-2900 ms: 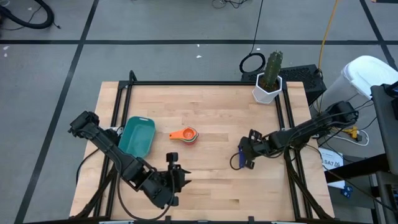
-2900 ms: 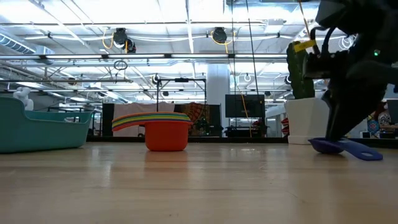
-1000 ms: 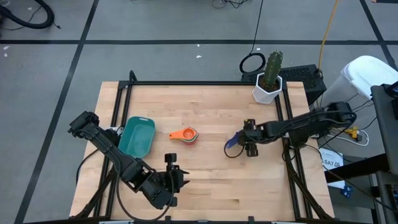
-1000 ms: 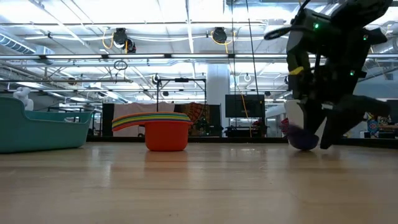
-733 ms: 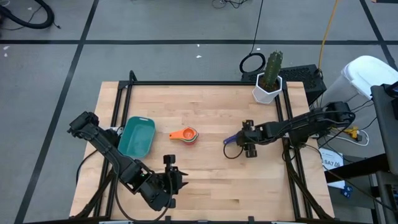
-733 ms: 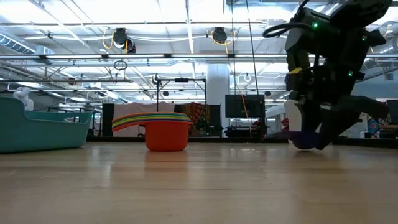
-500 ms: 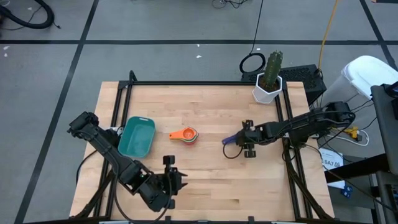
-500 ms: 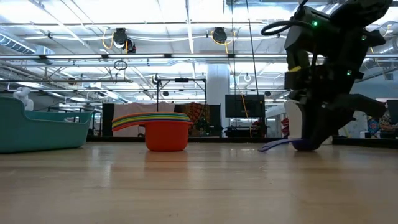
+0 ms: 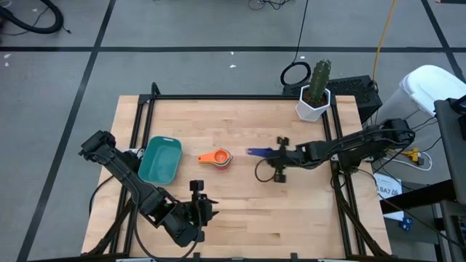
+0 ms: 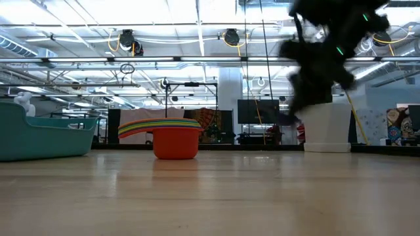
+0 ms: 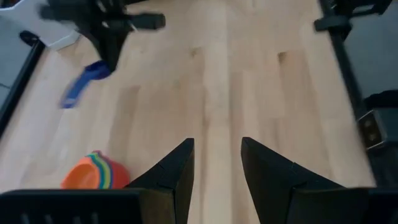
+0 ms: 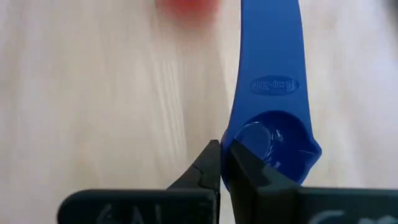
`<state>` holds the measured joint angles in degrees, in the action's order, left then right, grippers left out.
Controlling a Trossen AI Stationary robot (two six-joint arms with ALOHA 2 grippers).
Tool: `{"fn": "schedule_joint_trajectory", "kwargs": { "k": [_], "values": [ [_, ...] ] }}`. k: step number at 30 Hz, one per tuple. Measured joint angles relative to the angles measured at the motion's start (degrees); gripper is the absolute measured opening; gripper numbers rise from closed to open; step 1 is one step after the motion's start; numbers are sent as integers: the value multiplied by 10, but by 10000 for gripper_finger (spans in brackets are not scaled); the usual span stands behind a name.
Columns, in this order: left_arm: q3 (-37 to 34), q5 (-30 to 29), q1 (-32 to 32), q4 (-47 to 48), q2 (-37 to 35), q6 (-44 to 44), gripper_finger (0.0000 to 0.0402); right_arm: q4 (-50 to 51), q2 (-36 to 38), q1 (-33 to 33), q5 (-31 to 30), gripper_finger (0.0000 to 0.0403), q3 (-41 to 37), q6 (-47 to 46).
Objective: Nest measuring cups in basket
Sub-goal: Stack the dark blue measuring cup into the orange measuring cup
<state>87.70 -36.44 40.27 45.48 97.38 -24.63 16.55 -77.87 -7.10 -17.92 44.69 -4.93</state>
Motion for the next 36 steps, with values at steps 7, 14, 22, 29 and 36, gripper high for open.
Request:
{"fn": "schedule_joint_trajectory", "kwargs": {
  "k": [7,14,22,29,36],
  "values": [
    [0,-57,19,94,0,-46,136,32,-100,-3,16,1,210,48],
    [0,-170,83,135,-30,-127,136,90,-241,-3,62,1,386,75],
    [0,-256,152,158,-65,-139,136,117,-318,20,92,0,465,93],
    [0,-277,170,156,-83,-111,136,114,-332,48,120,0,465,93],
    [0,-282,165,157,-83,-100,136,79,-346,53,152,0,465,90]
  ]
}}
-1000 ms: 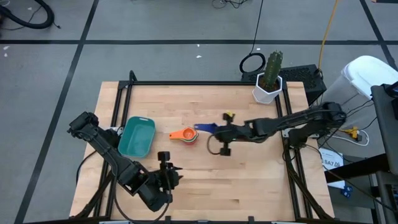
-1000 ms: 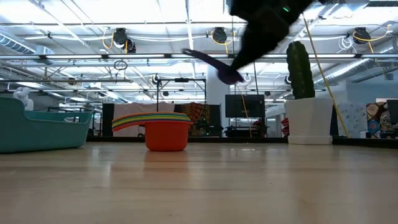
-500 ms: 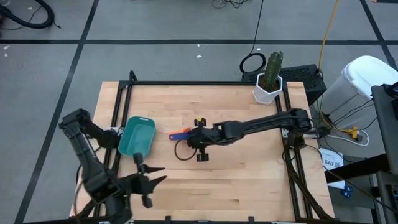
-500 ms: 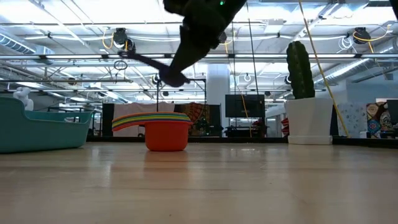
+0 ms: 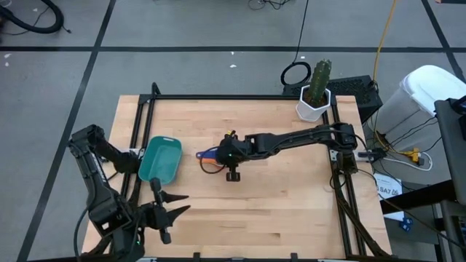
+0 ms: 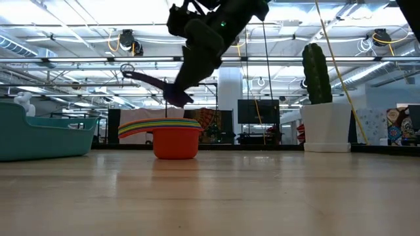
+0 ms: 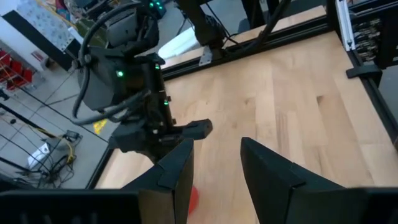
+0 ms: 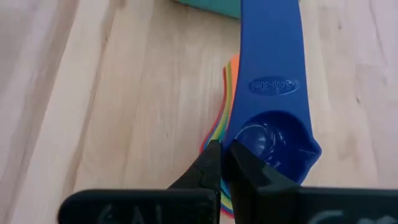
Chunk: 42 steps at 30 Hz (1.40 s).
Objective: Nest measuring cups in basket
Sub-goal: Stack the dark blue measuring cup into the orange measuring cup
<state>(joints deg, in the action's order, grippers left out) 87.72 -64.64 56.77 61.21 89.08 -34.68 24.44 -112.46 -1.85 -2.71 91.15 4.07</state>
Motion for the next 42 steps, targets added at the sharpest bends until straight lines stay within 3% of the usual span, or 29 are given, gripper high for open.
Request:
{"fn": "schedule_joint_trajectory", "kwargs": {
  "k": [7,18,23,36,42],
  "values": [
    [0,0,-5,0,0,1,136,-11,-9,-1,-1,17,0,1],
    [0,1,-1,0,0,-12,136,-33,-8,0,-8,148,0,-6],
    [0,3,2,-1,0,-19,136,-32,-8,2,-34,184,0,-4],
    [0,6,4,-2,0,-27,136,-17,-8,15,-30,157,0,-18],
    [0,21,4,-2,0,-41,136,85,-8,15,-32,155,0,-30]
  ]
}}
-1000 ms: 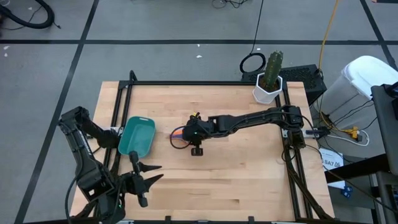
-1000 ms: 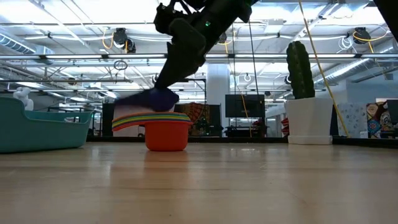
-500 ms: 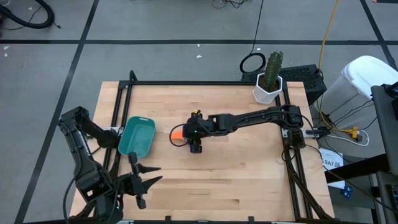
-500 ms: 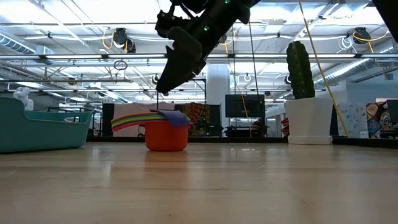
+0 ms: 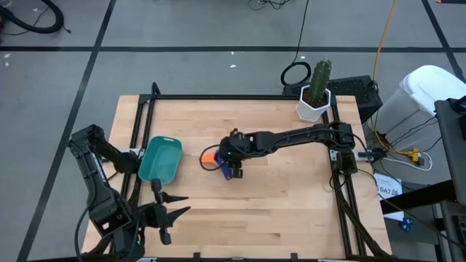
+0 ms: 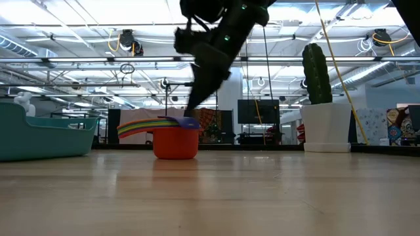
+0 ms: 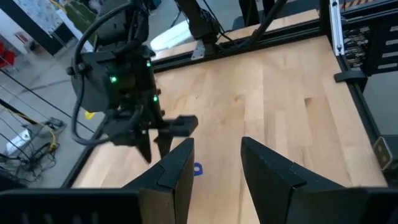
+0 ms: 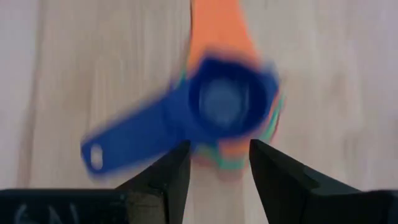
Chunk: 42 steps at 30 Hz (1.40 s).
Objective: Nest measuring cups in basket
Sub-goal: Stack the dark blue measuring cup into the orange measuring cup
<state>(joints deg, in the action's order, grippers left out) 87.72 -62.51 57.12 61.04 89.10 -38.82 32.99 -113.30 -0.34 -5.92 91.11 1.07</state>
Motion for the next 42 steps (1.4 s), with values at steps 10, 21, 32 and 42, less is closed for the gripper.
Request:
{"fn": "schedule_joint_trajectory", "kwargs": {
  "k": [10,21,32,42],
  "values": [
    [0,11,0,0,0,-8,136,136,0,-34,3,155,0,-53],
    [0,10,0,-2,0,-7,136,12,0,-80,12,155,-83,-82],
    [0,10,0,-2,0,3,136,-113,0,-63,65,155,-114,-134],
    [0,10,5,-2,0,-9,136,-181,28,-86,30,155,-113,-98]
  ]
}}
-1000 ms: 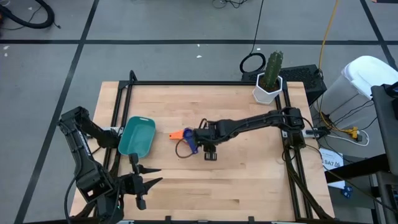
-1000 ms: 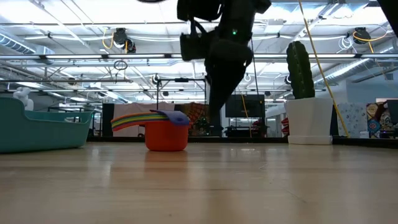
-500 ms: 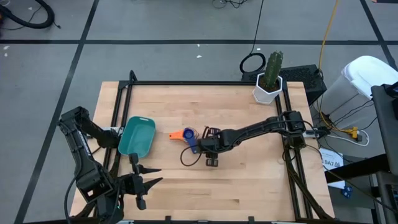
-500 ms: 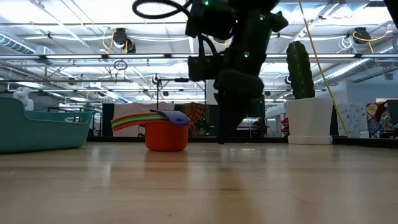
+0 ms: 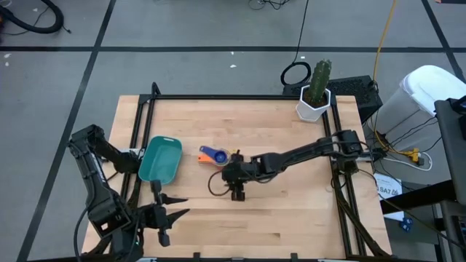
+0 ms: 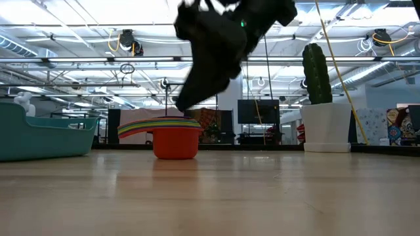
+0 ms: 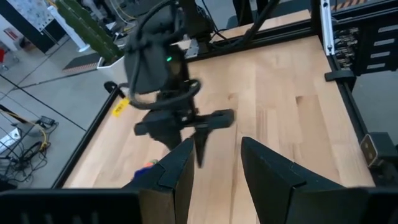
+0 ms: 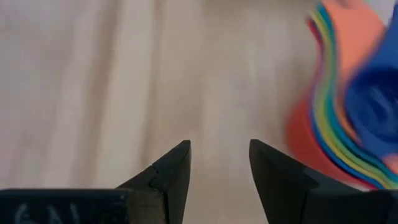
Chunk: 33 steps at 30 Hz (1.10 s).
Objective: Nest measuring cups in basket
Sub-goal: Stack the dark blue measuring cup into the orange measuring cup
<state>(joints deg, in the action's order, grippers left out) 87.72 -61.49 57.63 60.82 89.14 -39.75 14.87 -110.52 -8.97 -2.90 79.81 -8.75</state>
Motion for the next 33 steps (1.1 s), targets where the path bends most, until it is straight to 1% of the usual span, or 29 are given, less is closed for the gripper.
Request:
{"fn": "schedule_joint_trajectory", "kwargs": {
  "k": [7,9,14,16,18,21,23,25,28,33],
  "values": [
    [0,0,0,-5,0,0,136,61,1,0,-5,155,0,-1],
    [0,0,0,-9,0,2,136,72,1,-1,-27,155,0,-2],
    [0,-1,0,-6,0,4,136,105,1,0,-167,155,0,-2],
    [0,-1,-5,7,0,1,136,126,1,1,-208,155,0,-10],
    [-8,-2,-17,30,0,-15,136,142,1,1,-220,155,0,-16],
    [-35,6,-47,76,0,-37,136,169,5,-4,-217,155,0,-25],
    [-57,35,-74,90,0,-39,136,197,9,-10,-210,155,0,-33],
    [-80,82,-106,87,0,-25,136,239,12,-17,-209,155,0,-45],
    [-116,140,-154,56,0,23,136,310,16,-28,-208,155,0,-72],
    [-173,208,-229,3,0,98,136,410,26,-52,-210,155,-10,-127]
  ]
}}
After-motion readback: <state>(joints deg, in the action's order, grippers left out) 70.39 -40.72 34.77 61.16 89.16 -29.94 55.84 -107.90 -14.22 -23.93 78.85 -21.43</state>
